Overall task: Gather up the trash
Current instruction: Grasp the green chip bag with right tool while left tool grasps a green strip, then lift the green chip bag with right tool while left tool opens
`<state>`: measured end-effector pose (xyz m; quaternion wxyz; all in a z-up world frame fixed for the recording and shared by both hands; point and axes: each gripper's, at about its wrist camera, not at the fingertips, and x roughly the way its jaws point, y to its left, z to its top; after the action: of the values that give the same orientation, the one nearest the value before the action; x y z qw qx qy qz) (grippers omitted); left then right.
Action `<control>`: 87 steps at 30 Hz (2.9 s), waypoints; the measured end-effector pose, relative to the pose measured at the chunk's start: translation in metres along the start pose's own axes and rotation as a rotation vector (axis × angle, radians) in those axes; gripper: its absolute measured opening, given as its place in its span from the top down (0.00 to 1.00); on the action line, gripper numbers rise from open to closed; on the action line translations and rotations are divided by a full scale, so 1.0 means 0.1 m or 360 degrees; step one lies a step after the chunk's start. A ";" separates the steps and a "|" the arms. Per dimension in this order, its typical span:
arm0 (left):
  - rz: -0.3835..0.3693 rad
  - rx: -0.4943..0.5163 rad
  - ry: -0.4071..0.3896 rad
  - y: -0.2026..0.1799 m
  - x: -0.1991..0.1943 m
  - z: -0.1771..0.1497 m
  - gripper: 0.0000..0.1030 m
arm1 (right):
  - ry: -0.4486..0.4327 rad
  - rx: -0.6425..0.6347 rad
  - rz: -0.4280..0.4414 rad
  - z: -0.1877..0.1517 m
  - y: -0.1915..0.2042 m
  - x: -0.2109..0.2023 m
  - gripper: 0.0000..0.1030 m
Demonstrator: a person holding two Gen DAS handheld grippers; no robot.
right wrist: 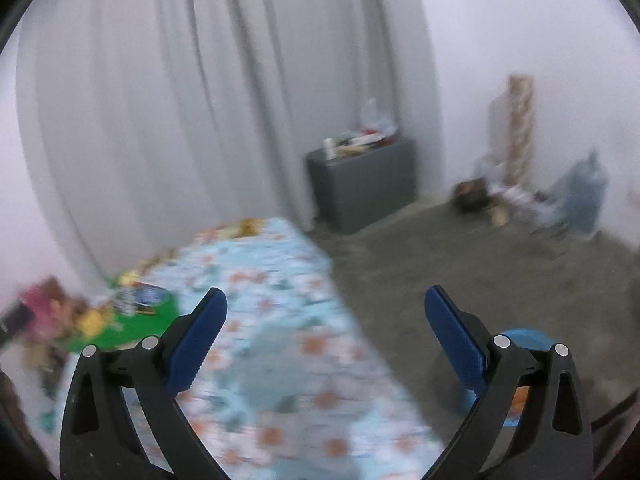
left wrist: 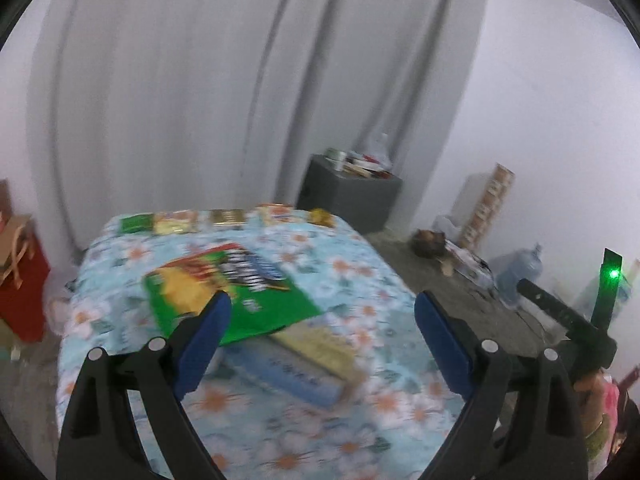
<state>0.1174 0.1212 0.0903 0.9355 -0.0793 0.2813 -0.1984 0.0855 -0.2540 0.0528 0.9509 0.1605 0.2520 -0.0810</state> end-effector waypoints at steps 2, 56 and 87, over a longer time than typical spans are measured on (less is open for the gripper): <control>0.0038 -0.0044 -0.0008 0.18 -0.02 -0.02 0.12 | 0.0049 0.0059 0.0097 0.03 0.07 0.09 0.08; -0.0451 -0.1161 0.0333 1.30 0.92 -0.61 0.50 | 0.1111 0.0846 0.1216 -0.63 1.42 1.38 0.45; -0.0688 -0.0647 0.0123 0.14 0.59 -0.38 0.92 | 0.1047 0.1332 0.1293 -0.69 1.21 1.60 0.66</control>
<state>0.1458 0.1077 0.0257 0.8251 -0.3155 0.3273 -0.3355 0.2200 -0.1286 -0.0523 0.6370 0.6143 0.3956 0.2458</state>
